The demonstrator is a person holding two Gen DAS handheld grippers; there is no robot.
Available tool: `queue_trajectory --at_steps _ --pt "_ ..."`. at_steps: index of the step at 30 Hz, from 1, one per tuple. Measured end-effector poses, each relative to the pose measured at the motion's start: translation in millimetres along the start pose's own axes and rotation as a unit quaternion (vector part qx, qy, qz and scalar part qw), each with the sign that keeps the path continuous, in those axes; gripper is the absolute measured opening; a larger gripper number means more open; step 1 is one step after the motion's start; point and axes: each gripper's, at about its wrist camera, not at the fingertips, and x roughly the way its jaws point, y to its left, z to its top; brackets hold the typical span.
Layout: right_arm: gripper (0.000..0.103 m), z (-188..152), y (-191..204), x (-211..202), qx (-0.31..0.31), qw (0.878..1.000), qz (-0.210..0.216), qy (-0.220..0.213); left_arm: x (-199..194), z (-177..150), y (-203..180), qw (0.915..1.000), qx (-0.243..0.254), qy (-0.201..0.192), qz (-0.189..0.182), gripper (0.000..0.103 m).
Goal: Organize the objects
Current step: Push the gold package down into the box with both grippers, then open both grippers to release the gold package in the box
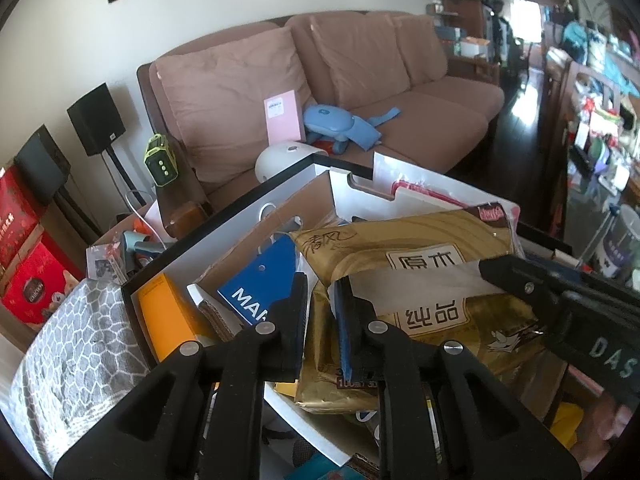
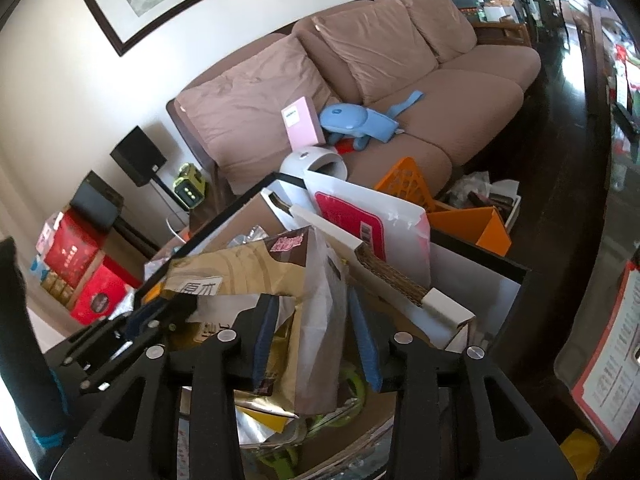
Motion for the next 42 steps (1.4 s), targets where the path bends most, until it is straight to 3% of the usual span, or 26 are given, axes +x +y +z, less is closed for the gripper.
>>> queue_trajectory --at_steps 9,13,29,33,42 --pt "0.037 -1.7 3.5 4.7 -0.020 1.000 -0.017 0.008 -2.2 1.4 5.4 0.9998 -0.018 -0.003 -0.005 0.019" --pt "0.037 -3.7 9.8 10.0 -0.045 0.998 -0.040 0.015 -3.1 0.3 2.1 0.9998 -0.010 -0.008 0.017 0.031" --pt "0.040 -5.9 10.8 16.2 -0.062 0.997 -0.048 0.023 -6.3 1.0 1.1 0.9998 -0.009 -0.012 0.016 0.032" --pt "0.040 -5.4 10.4 16.2 -0.059 0.997 -0.046 0.022 -6.3 -1.4 2.2 0.9997 -0.006 -0.013 0.020 0.038" --pt "0.042 -2.2 11.8 3.6 -0.058 0.998 -0.029 -0.007 -12.1 -0.8 1.5 0.9991 -0.001 -0.028 0.031 0.038"
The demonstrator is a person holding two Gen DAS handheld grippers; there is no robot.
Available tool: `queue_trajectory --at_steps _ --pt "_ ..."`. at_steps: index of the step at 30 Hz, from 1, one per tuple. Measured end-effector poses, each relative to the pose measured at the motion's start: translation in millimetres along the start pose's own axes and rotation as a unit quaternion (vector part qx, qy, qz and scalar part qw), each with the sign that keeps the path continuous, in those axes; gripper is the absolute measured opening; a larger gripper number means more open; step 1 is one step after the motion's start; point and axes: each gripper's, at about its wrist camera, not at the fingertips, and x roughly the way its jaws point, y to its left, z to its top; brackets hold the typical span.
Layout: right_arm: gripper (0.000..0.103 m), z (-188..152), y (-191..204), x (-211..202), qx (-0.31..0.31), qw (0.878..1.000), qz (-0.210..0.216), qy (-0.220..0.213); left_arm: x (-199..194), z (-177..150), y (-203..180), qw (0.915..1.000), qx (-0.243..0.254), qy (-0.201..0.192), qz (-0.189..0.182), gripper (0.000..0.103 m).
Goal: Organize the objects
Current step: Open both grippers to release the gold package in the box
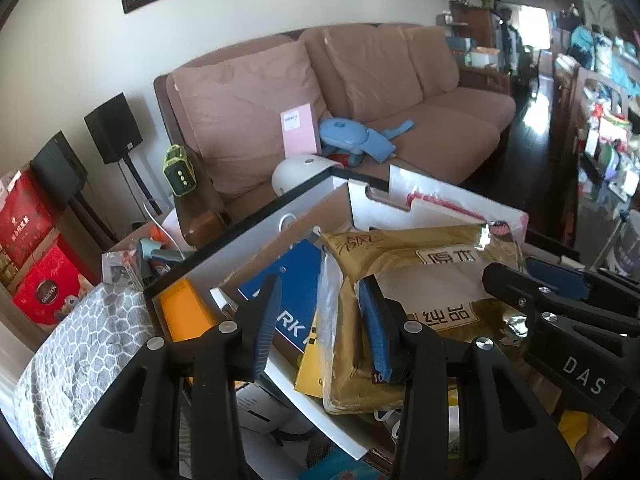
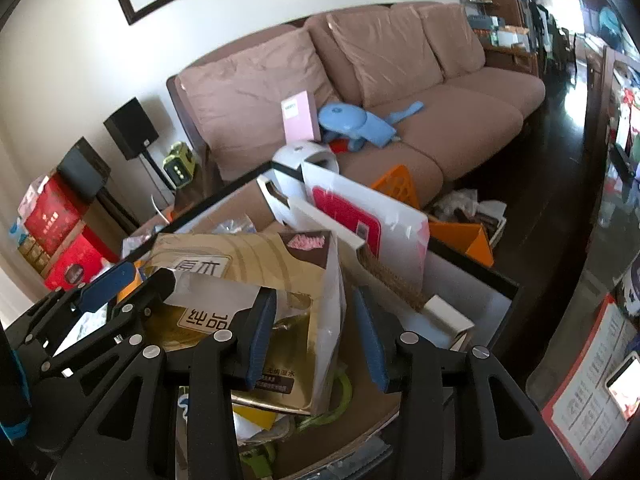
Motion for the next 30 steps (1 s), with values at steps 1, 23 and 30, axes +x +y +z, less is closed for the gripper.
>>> queue_trajectory --at_steps 1,23,30 --pt "0.042 0.5 0.4 -1.4 0.000 1.000 0.002 -0.004 -1.3 1.2 1.5 1.0000 -0.002 -0.003 0.000 0.038" --pt "0.021 -3.6 10.0 7.4 -0.030 1.000 0.006 0.008 -27.7 9.4 50.0 0.9868 -0.098 -0.004 -0.129 0.058" --pt "0.021 -1.1 8.1 2.4 -0.019 1.000 0.012 0.001 -47.5 13.7 58.3 0.9878 -0.088 -0.006 -0.128 0.076"
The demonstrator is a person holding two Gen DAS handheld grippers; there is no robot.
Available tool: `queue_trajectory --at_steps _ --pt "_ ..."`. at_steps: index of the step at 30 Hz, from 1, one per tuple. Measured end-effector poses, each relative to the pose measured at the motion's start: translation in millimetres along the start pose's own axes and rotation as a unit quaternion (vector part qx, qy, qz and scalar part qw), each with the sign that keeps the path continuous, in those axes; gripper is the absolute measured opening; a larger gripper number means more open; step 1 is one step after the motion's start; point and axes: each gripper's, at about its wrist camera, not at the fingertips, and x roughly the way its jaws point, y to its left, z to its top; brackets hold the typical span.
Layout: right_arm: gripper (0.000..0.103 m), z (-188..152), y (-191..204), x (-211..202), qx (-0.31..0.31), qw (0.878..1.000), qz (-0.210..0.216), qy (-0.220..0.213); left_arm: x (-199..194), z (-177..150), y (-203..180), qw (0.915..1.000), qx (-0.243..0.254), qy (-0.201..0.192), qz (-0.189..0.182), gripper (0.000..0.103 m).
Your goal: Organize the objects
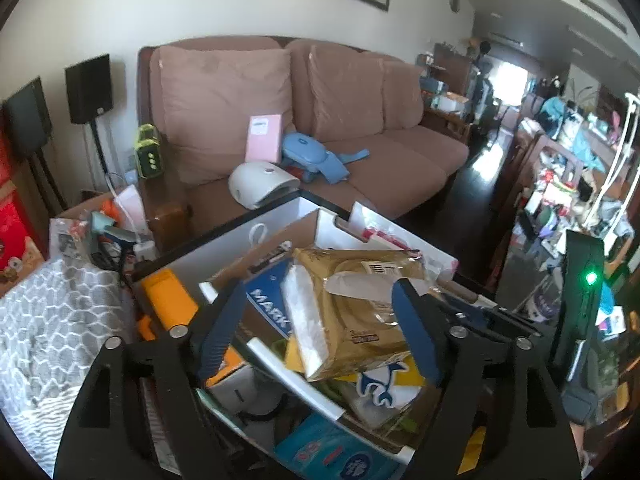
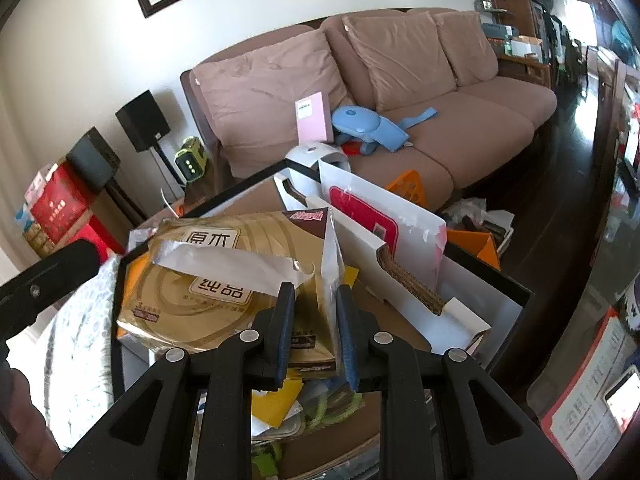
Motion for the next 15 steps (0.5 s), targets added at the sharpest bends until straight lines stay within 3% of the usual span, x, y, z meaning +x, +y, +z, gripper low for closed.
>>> queue_trajectory --at_steps 5,10,15 --pt "0.021 5.1 1.1 -13.4 0.004 1.000 0.003 -0.023 -10.0 -1.2 -1.8 0.9990 0.015 -0.007 0.042 0.084" --pt "0.022 10.6 12.4 -29.3 -0.001 1.000 0.004 -0.028 -27.2 -8.6 -5.3 0.9964 0.045 -0.015 0.070 0.103" --pt "0.040 11.6 32.5 -48.2 -0.017 0.999 -0.005 -0.048 -40.1 -14.4 0.6 0.9968 0.052 0.000 0.061 0.103"
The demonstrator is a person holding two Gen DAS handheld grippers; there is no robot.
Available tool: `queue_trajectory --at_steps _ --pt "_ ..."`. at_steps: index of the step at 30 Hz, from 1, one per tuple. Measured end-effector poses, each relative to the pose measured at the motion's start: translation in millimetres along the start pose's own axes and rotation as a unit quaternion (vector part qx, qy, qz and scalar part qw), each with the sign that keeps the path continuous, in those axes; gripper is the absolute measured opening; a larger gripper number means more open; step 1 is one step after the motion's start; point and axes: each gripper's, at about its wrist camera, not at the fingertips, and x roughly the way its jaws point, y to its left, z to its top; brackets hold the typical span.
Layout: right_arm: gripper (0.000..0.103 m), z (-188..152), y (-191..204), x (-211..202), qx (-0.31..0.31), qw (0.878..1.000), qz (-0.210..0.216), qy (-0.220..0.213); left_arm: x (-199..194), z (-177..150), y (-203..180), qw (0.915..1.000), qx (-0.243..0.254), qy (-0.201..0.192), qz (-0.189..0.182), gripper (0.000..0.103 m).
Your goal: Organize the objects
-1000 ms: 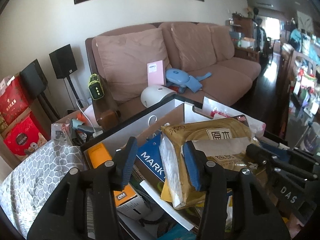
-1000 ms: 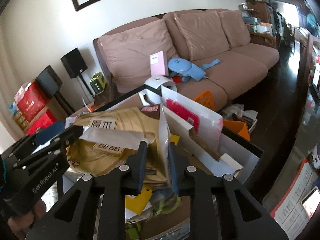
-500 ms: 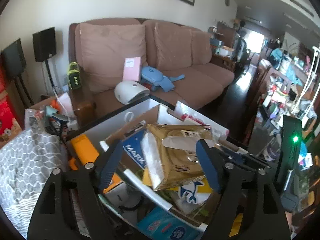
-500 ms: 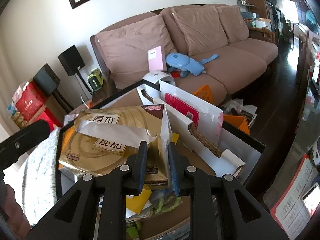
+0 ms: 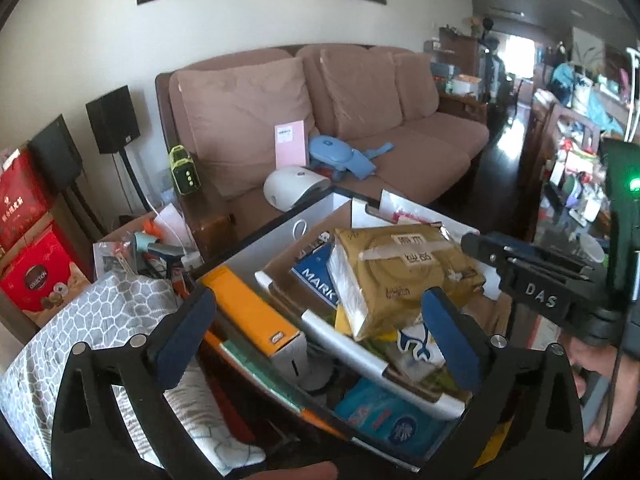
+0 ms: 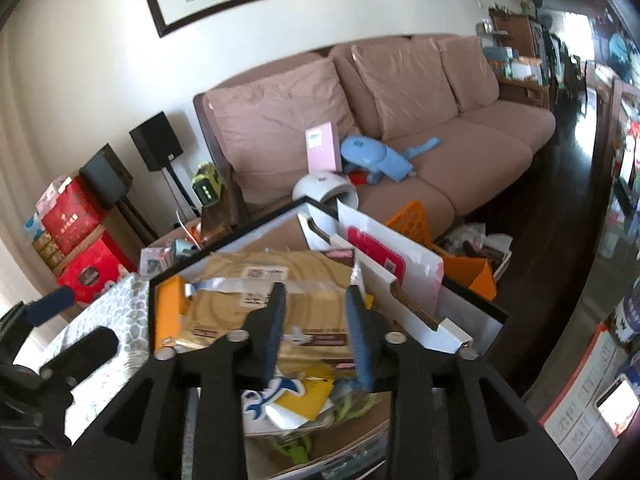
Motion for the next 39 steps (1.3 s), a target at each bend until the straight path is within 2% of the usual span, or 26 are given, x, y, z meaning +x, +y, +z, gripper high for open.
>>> queue_trajectory --at_steps 2,5,7,9,11,19,39 --pt "0.045 -1.4 7.0 -5.2 0.000 1.000 -0.010 -0.001 -5.9 -2.0 6.7 0.9999 -0.009 0.001 0.005 0.103" --pt "0.061 -5.2 11.1 -11.8 0.014 1.000 -0.015 0.003 -14.7 -4.6 20.1 0.9996 -0.027 -0.003 0.004 0.103" --pt "0.069 -10.7 12.8 -19.3 0.032 0.999 0.004 0.016 -19.7 -8.1 27.6 0.9994 -0.034 -0.002 0.002 0.103" --pt "0.076 -13.7 16.9 -28.3 0.037 0.999 0.011 0.019 -24.5 -13.1 30.5 0.9996 -0.028 0.001 0.001 0.103" --pt "0.083 -17.2 26.0 -40.9 0.028 1.000 0.000 0.014 -31.2 -19.6 30.5 0.9998 -0.019 -0.003 0.008 0.103" --pt "0.086 -29.6 48.8 -70.8 0.010 1.000 -0.022 0.008 -51.5 -34.0 29.2 0.9997 -0.010 -0.014 0.015 0.103" --pt "0.086 -44.4 65.3 -72.3 0.006 0.999 -0.033 0.021 -62.2 -45.7 46.3 0.9991 -0.029 -0.019 0.023 0.103"
